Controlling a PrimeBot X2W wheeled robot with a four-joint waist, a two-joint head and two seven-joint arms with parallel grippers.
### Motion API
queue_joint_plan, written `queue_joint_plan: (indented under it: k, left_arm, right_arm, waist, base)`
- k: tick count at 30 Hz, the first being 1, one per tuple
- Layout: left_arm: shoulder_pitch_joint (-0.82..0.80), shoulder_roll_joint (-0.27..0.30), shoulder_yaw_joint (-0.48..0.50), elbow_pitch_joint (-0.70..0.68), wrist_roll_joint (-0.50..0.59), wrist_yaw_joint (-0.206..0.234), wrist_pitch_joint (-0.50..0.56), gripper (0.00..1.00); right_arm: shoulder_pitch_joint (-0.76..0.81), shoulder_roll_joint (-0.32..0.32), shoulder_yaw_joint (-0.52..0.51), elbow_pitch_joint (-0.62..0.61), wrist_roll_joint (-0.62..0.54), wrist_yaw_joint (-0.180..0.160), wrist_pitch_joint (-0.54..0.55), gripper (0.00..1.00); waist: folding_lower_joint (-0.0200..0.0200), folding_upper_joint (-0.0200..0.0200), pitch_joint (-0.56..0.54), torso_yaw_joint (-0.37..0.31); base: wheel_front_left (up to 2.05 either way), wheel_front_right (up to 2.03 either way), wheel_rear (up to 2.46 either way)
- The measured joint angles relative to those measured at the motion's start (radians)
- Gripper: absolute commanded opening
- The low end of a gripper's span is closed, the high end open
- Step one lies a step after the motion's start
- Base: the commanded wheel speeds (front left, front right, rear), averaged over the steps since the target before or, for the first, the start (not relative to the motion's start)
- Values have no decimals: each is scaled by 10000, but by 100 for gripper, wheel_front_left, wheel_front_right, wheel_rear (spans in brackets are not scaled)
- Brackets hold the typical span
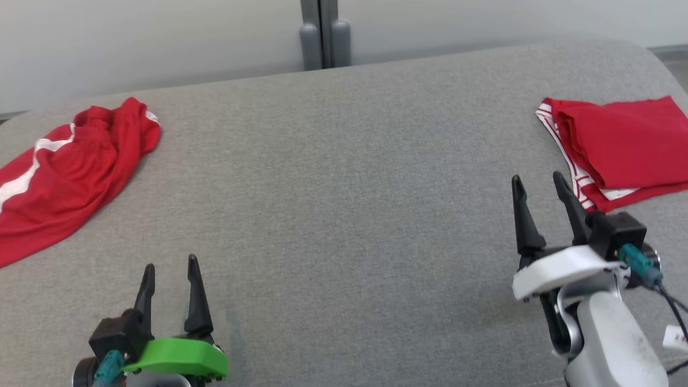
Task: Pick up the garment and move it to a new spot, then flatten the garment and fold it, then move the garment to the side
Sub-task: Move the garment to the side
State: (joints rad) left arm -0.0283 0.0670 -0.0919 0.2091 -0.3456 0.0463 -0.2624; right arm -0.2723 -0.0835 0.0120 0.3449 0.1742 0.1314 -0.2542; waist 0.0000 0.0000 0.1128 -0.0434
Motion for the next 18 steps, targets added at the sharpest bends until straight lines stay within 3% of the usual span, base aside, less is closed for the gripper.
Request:
queue_joint_plan:
  k: [7,18]
  left_arm:
    - [523,-105,-111,-88,134,130,0,100]
    - [662,-132,-282,-84,295,153,0,100]
  right_arm:
    - [1448,330,357,-953,196,0,196,100]
    - [1915,334,736,-894,560,0,194,100]
  waist:
    - [0,0,-532,432]
    - [0,0,-881,554]
  base:
    - [0,0,0]
    - [0,0,0]
